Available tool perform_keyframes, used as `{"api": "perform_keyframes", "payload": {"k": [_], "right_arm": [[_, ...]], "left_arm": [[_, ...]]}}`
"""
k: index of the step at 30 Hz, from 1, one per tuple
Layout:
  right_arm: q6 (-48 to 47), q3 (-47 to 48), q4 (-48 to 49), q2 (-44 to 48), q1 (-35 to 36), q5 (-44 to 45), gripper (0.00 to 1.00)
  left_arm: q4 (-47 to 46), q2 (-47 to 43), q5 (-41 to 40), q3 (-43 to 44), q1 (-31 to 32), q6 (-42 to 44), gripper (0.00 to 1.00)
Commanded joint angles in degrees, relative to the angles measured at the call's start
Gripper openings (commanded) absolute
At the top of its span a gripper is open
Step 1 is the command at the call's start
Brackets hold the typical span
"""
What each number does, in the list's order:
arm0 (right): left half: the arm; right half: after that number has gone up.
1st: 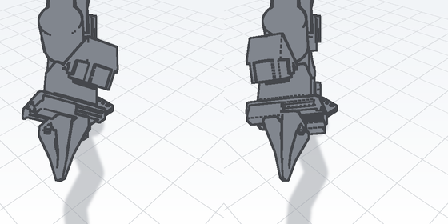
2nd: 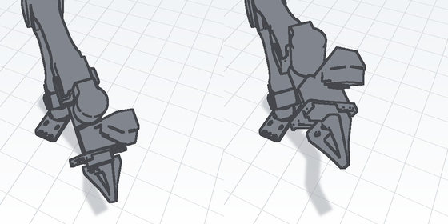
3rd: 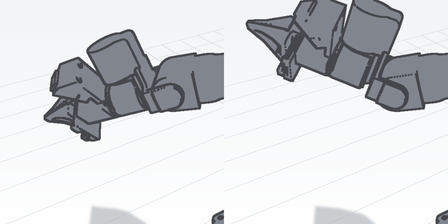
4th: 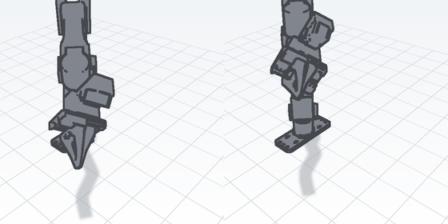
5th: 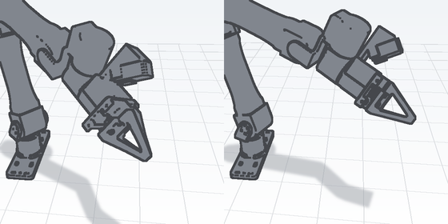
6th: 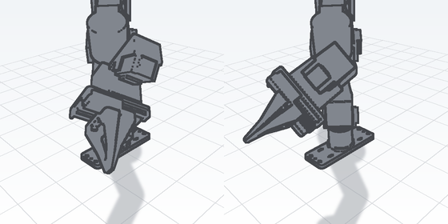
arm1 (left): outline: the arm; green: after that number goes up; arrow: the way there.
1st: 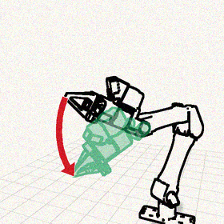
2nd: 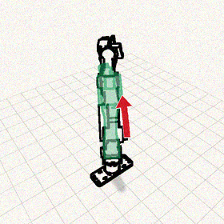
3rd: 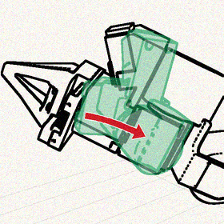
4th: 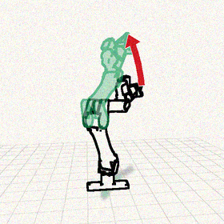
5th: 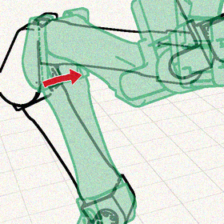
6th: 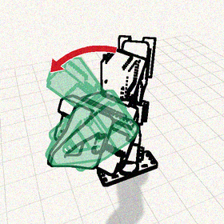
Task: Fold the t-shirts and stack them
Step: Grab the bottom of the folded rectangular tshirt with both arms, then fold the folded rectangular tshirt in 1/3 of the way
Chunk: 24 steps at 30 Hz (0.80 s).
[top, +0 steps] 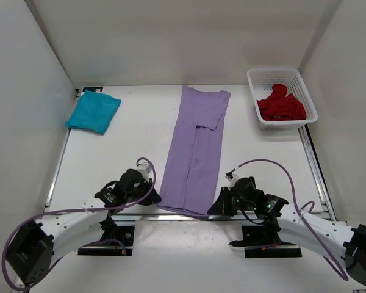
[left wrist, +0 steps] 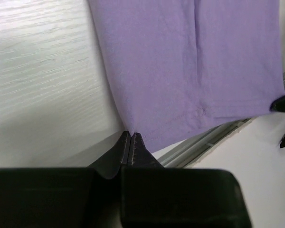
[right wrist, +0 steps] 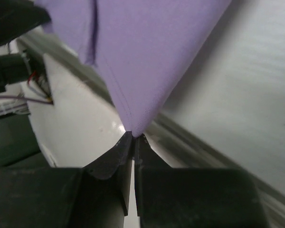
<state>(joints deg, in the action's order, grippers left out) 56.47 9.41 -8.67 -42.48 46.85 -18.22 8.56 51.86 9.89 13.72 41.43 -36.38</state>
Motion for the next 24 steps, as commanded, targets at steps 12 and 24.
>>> {"api": "perform_keyframes", "payload": {"k": [12,24], "right_arm": [[-9.07,7.28,-4.78,1.44,-12.99,-6.55,0.00],[-23.77,28.54,3.04,-28.68,-35.15,-10.26,0.00]], "left_arm": [[7.01,-1.77,7.50,10.18,-7.15,0.69,0.00],[-2.84,31.08,6.98,36.97,-14.18,-0.44,0.00]]}}
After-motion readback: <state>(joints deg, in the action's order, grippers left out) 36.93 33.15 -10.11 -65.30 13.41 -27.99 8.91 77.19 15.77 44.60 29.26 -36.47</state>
